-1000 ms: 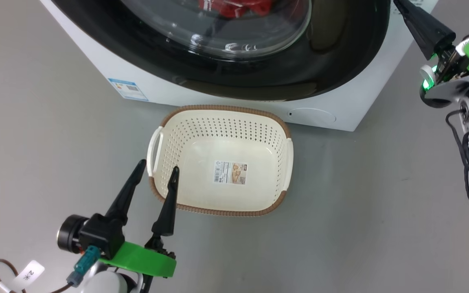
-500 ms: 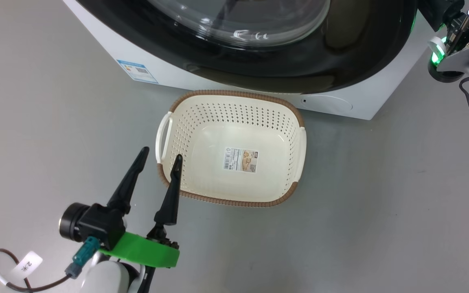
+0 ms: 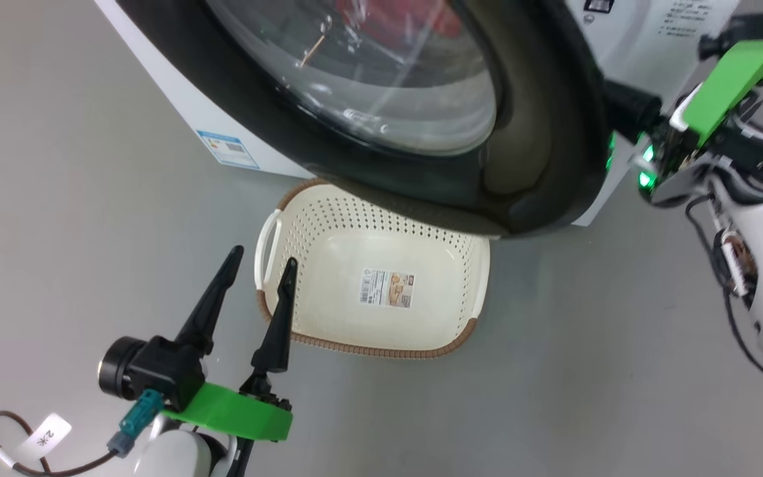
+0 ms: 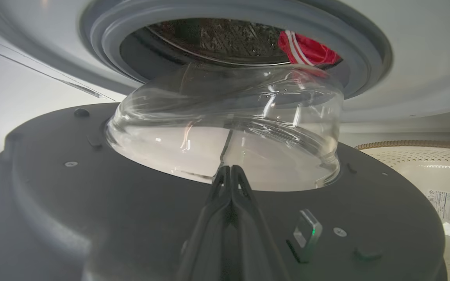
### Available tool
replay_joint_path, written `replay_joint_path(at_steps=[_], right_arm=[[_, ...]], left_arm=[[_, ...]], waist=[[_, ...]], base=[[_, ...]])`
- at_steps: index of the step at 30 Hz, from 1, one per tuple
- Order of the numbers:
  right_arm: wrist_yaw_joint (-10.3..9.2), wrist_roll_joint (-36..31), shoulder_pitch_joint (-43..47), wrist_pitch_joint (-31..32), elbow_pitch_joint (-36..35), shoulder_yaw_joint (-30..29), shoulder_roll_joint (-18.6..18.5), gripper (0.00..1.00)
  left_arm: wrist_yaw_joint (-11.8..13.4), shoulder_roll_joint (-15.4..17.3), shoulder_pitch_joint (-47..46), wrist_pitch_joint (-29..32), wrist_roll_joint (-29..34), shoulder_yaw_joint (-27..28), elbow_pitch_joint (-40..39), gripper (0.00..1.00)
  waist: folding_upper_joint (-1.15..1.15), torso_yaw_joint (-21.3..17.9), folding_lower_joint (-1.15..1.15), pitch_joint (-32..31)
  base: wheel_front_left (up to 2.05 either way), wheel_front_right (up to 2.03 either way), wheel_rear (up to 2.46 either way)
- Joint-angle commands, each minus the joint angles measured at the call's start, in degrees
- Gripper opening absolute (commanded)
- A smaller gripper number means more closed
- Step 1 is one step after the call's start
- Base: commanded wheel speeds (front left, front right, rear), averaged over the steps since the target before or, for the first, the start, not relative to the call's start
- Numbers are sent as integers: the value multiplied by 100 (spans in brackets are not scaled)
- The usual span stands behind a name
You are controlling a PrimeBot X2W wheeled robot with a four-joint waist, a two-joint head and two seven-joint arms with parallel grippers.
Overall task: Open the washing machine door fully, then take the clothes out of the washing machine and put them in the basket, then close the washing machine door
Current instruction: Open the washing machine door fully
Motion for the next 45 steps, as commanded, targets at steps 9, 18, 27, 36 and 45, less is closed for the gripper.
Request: replay_joint_path(at_steps=[9, 18, 27, 36, 45], right_arm=[[52, -135, 887, 360, -844, 261, 272, 0], [52, -165, 1624, 550, -1473, 392, 486, 0], [52, -261, 1998, 653, -1893, 560, 689, 0], [52, -290, 2397, 701, -2183, 683, 986, 0], [52, -361, 2543, 725, -2215, 783, 1308, 0]], left_arm=[[55, 104, 232, -55, 6, 162, -87, 100], [85, 104, 467, -55, 7, 184, -28, 100], [112, 104, 570, -55, -16, 215, 59, 100], [180, 104, 681, -55, -57, 262, 187, 100], [239, 104, 743, -55, -41, 335, 282, 100]], waist=[[0, -70, 0, -477], [0, 28, 0, -799], [0, 197, 0, -946], [0, 458, 0, -1165], [0, 739, 0, -1327]], base=[[0, 0, 0], [0, 0, 0], [0, 0, 0], [0, 0, 0], [0, 0, 0]])
